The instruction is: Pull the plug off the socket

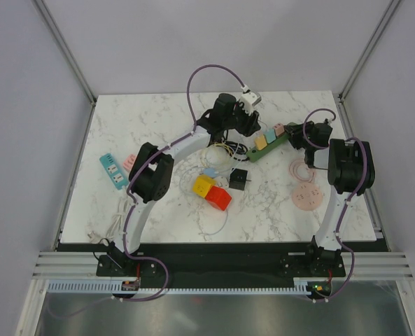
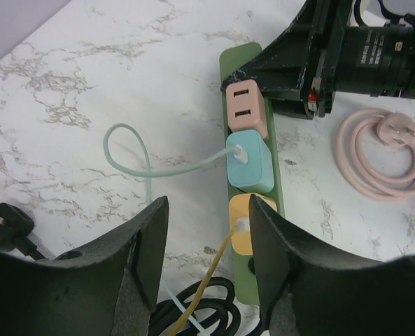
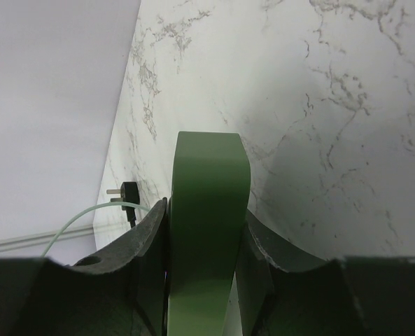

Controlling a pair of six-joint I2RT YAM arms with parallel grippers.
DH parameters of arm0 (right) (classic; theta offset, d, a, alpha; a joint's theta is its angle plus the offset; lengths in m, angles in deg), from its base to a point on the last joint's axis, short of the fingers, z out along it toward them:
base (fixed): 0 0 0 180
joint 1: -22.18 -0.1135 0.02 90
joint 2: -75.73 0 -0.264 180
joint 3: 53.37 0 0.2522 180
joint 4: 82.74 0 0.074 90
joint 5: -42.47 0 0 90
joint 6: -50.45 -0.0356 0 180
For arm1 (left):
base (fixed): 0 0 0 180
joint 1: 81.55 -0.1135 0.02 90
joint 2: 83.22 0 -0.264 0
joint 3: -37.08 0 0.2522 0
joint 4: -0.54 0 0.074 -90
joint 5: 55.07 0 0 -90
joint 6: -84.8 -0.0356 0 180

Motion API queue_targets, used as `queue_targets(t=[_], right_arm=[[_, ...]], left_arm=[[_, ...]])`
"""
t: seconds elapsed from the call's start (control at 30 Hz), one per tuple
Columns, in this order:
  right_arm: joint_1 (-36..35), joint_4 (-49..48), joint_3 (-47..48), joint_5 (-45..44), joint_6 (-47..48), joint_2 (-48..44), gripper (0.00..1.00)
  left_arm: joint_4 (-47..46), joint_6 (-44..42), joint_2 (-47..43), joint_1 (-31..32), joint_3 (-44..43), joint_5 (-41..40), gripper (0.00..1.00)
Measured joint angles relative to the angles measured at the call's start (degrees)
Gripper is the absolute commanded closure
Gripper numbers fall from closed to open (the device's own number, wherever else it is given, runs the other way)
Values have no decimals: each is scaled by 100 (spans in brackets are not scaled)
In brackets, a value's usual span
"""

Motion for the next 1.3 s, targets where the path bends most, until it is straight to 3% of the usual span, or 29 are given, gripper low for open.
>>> queue_targets(t=[0.13,0.3,0.53,0.67,0.8,1.03,1.3], right_arm=[[2,2,2,0,-4,4,100],[20,17,2,-2,-17,13,100],[61,98,15,-2,-22,20,100],[63,142,50,4,-20,33,100],[63,149,101,22,-39,101,100],[68,164,122,46,-39,109,100],[68,164,127,50,-39,109,100]], left_arm=[[260,2,0,-17,-203,195,34],[470,52,0,-35,-479,348,0],[780,828,-15,-315,-627,608,2],[946,1147,-125,-562,-686,887,12],[1207,1158,-149,-686,-992,1316,15],[1709,992,151,-540,-1884,1792,9],[2326,721,695,-378,-2149,1794,17]])
